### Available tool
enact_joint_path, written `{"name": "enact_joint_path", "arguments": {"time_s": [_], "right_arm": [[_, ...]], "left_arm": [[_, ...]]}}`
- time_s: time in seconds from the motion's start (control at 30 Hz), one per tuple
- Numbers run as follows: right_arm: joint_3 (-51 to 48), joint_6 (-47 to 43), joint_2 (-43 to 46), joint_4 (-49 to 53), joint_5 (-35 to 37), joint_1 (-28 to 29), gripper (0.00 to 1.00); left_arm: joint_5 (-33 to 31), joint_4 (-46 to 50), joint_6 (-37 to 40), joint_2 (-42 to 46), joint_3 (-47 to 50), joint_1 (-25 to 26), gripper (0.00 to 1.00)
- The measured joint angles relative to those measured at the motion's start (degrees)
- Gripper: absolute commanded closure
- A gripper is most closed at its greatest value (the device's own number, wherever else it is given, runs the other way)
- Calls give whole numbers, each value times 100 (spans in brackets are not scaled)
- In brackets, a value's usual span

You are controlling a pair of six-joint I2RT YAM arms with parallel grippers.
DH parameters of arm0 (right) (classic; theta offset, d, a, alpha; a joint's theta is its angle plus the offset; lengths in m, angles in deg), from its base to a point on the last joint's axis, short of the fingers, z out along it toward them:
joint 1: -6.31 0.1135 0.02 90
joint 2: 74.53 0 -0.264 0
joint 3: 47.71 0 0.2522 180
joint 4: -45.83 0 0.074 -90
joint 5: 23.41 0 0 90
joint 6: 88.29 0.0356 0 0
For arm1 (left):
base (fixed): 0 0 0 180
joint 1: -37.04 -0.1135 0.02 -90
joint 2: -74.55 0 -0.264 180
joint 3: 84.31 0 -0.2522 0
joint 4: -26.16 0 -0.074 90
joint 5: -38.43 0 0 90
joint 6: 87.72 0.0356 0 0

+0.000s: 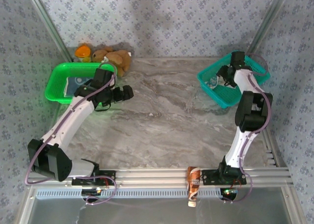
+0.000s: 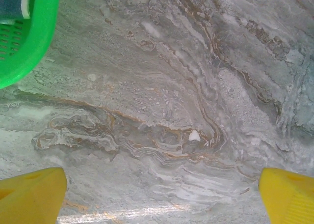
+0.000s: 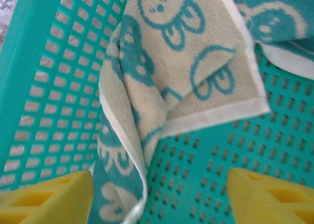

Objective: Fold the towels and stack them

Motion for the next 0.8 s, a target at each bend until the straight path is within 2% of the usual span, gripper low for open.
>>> {"name": "enact_joint_path", "arguments": {"time_s": [0.2,0.3,0.43,0.53,0.57,0.8], "right_arm": [[669,210,-883,66,-24,31,26],[890,306,-1235,122,-50,48,33],[1180,365,-1622,234,-203,63,58],[1375,328,-1786,293,-286,61,96],[1384,315,-1790,299,-306,59,100],[992,299,-1425,232,-343,39,100]], "left_arm": [[-44,15,-9,166,-160,0,0],[-66,28,-44,210,-229,0,0],[-133,98,-87,219,-308,0,0],[-153,162,-131,219,-319,0,0],[-155,170,-149,219,-319,0,0],[-197,184,-247,219,-319,0,0]]}}
